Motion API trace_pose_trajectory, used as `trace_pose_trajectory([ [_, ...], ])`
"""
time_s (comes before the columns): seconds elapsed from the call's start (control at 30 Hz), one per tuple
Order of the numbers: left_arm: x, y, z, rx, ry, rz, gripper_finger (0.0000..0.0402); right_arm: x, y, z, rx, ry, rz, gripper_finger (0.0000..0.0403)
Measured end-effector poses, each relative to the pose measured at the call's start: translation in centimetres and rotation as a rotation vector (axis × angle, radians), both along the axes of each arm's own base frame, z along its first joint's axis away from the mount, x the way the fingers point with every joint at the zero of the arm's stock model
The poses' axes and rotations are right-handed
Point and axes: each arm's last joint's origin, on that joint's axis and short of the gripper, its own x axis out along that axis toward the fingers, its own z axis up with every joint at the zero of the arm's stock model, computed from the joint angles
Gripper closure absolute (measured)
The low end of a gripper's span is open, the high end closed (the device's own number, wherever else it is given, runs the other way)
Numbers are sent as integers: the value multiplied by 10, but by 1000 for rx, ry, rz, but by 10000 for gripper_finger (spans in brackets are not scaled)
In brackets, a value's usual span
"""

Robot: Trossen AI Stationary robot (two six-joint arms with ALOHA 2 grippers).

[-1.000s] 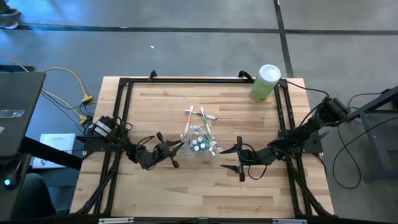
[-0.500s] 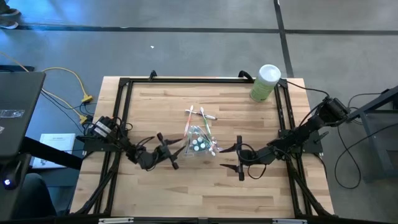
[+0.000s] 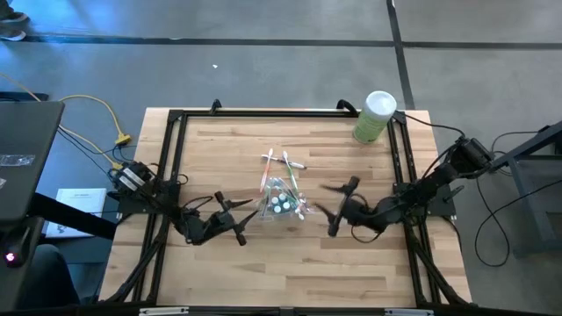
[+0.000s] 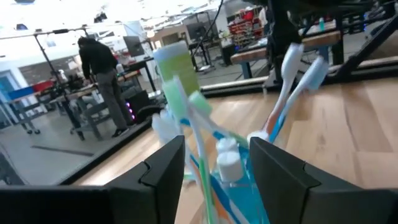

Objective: Pick & Place toothbrushing station
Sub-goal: Put the purple toothbrush into the right side of the transparent organizer

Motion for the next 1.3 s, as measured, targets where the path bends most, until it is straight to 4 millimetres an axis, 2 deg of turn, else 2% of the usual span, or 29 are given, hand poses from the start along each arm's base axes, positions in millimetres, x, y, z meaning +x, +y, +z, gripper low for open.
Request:
trace_pose_trajectory([
  [0.1, -6, -3, 17, 3, -27, -6, 227, -1, -10, 16, -92, -67, -101, 167],
  [0.23, -15, -3, 41, -6, -67, -8, 227, 7, -27, 30, -178, -38, -180, 167],
  [0.33, -21, 0, 53, -12, -59, 52, 227, 16, -42, 35, -195, 19, -146, 167],
  [0.43, -25, 3, 58, 1, -22, 126, 227, 28, -57, 37, -176, 108, -19, 167],
  [0.53, -28, 4, 63, 20, 4, 160, 227, 41, -77, 50, -87, 178, 19, 167],
  [0.63, -29, 4, 63, 44, 23, 166, 227, 51, -100, 62, 23, 284, -23, 167],
  [0.77, -30, 4, 64, 36, 26, 176, 227, 51, -136, 73, 281, 475, -122, 167],
  [0.87, -32, 3, 64, 21, 41, 212, 227, 41, -161, 62, 535, 617, -153, 167],
  [0.93, -33, 2, 64, 17, 47, 220, 227, 35, -173, 55, 623, 666, -154, 167],
  [1.03, -35, 0, 64, 12, 46, 211, 227, 27, -189, 43, 659, 697, -159, 167],
  [1.13, -37, -1, 63, -4, 45, 223, 227, 20, -200, 22, 706, 722, -82, 167],
  [1.23, -37, -1, 63, -52, 11, 220, 227, 20, -206, 1, 723, 660, 7, 167],
  [1.3, -36, -1, 64, -66, -11, 197, 227, 20, -211, -10, 711, 626, -19, 167],
])
